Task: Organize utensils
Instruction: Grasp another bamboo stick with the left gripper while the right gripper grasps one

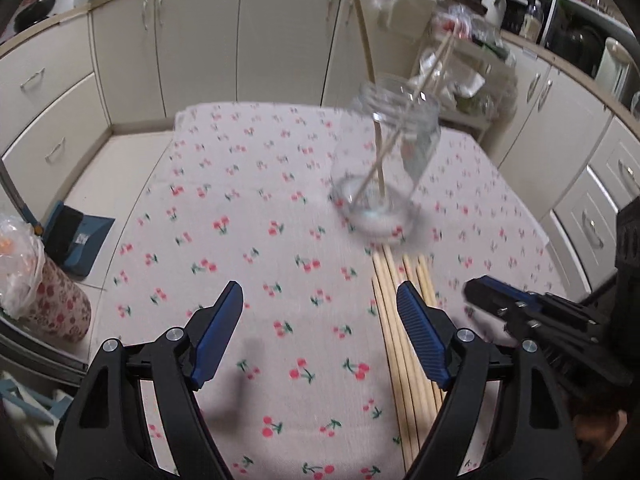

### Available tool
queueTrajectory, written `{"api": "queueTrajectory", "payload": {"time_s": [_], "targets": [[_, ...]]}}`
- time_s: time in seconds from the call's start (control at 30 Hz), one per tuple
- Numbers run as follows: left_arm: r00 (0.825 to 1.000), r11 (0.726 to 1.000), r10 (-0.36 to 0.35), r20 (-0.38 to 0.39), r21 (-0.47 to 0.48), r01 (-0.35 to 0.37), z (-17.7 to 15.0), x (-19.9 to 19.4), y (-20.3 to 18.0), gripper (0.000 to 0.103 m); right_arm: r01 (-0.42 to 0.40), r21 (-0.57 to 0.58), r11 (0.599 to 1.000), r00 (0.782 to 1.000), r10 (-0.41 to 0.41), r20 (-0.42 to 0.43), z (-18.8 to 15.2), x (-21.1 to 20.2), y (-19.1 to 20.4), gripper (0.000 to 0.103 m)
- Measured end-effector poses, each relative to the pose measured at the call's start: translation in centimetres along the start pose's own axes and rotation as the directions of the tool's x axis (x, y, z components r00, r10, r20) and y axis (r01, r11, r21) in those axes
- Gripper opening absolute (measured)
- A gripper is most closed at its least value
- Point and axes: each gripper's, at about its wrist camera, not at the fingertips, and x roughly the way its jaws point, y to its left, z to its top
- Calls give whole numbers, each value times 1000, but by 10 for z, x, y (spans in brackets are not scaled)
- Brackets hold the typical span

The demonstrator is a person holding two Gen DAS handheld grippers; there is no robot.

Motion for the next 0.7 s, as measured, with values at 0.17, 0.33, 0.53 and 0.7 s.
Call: {"api": "queueTrajectory", "payload": {"time_s": [0.17, 0.33, 0.53, 0.7], "targets": [[999, 999, 24, -30, 26, -23, -1, 7, -7, 75, 35, -48, 998, 998, -38, -52, 2, 17, 8, 15], [998, 999, 34, -60, 34, -32, -3, 15, -7, 75, 99, -109, 989, 993, -106, -57, -1, 21, 10, 15], [994, 998, 36, -102, 46, -31, -8, 30, -12, 75, 81, -128, 988, 992, -93, -86, 3, 25, 8, 15], [991, 997, 53, -120, 65, -46, -7, 35, -17, 75, 83, -163, 983, 991, -99, -94, 4, 24, 9, 14]]}}
